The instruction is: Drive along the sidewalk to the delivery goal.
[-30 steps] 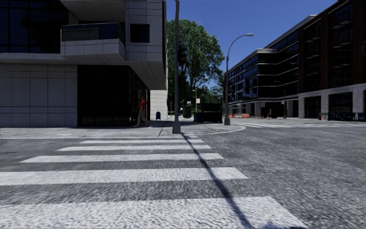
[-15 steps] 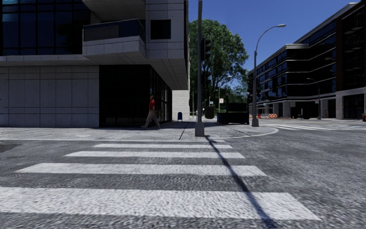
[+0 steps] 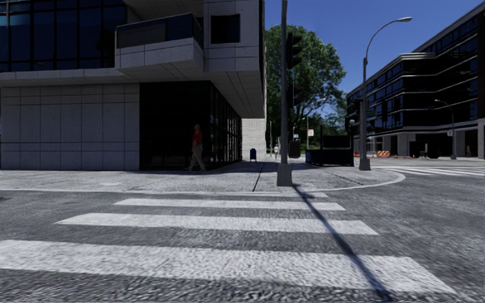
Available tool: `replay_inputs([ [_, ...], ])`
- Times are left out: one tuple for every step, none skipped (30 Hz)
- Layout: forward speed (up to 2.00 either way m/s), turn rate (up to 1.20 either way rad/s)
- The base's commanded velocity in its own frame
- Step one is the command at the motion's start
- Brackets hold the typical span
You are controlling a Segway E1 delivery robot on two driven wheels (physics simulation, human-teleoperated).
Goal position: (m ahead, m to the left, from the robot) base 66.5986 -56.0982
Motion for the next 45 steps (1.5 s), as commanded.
replay_inputs([
  [2.0,0.31],
  [2.0,0.31],
  [2.0,0.31],
  [2.0,0.31],
  [2.0,0.31],
  [2.0,0.31],
  [2.0,0.31],
  [2.0,0.31],
  [2.0,0.31],
  [2.0,0.31],
  [2.0,0.31],
  [2.0,0.31],
  [2.0,0.29],
  [2.0,0.24],
  [2.0,0.21],
  [2.0,0.21],
  [2.0,0.21],
  [2.0,0.21],
  [2.0,0.21],
  [2.0,0.17],
  [2.0,0.11],
  [2.0,0.06],
  [2.0,0.06],
  [2.0,0.0],
  [2.0,0.0],
  [2.0,0.0],
  [2.0,0.0],
  [2.0,0.0],
  [2.0,0.0],
  [2.0,0.0],
  [2.0,0.0],
  [2.0,0.0],
  [2.0,0.0],
  [2.0,0.0],
  [2.0,0.0],
  [2.0,0.0],
  [2.0,0.0],
  [2.0,0.0],
  [2.0,0.0],
  [2.0,-0.06],
  [2.0,-0.06],
  [2.0,-0.1],
  [2.0,-0.12],
  [2.0,-0.12],
  [2.0,-0.12],
])
